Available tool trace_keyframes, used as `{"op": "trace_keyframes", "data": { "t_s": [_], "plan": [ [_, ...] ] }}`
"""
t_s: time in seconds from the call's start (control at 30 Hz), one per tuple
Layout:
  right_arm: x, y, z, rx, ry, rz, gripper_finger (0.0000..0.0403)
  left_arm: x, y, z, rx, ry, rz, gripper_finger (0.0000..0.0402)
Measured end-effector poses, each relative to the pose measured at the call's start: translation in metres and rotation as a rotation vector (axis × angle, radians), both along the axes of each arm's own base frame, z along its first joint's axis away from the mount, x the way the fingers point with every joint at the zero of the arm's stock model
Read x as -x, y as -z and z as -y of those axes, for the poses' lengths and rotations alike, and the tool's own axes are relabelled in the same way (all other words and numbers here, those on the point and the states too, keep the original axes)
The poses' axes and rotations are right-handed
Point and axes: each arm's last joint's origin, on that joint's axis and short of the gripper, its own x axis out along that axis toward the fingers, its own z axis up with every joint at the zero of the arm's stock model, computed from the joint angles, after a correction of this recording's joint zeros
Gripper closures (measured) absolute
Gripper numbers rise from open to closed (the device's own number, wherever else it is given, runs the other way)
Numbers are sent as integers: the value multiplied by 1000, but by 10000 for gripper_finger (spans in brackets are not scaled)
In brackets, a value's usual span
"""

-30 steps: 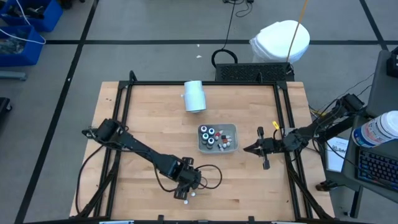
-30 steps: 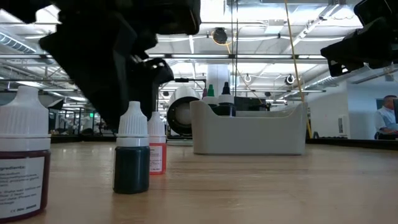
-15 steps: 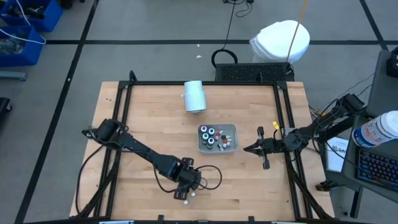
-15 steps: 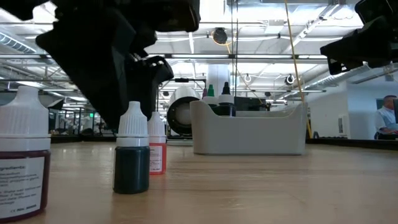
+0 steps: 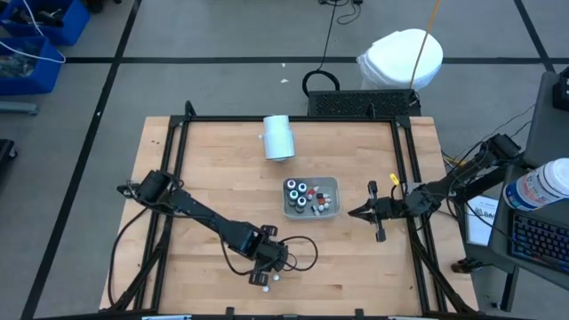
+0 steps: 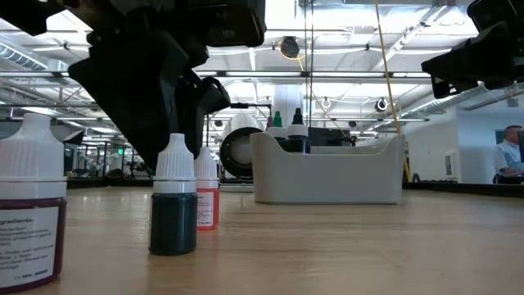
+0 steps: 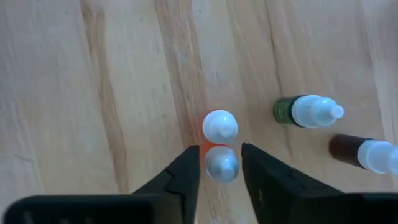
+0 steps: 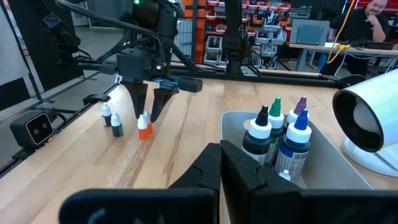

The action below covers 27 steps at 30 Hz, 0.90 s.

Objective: Pick & Place food coloring
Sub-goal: Put the orange food coloring bottle into the gray bin

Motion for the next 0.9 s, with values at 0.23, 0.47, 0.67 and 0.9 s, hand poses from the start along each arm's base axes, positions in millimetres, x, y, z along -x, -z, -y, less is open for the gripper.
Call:
{"op": "trace_keyframes", "data": {
  "t_s": [0.23, 0.47, 0.67, 0.9],
  "plan": [
    [0, 0, 0, 0, 0, 0, 403, 1, 0, 0, -2, 0, -10, 343],
    [0, 0, 0, 0, 1, 0, 403, -1, -14, -12, -5, -19, -110, 336],
    [0, 0, 1, 2, 26, 1, 403, -18, -69, -17, -50, 9, -51, 338],
    [0, 0, 1, 5, 26, 1, 403, -48, -159, -41, -108, 29, 296, 347]
  ]
}}
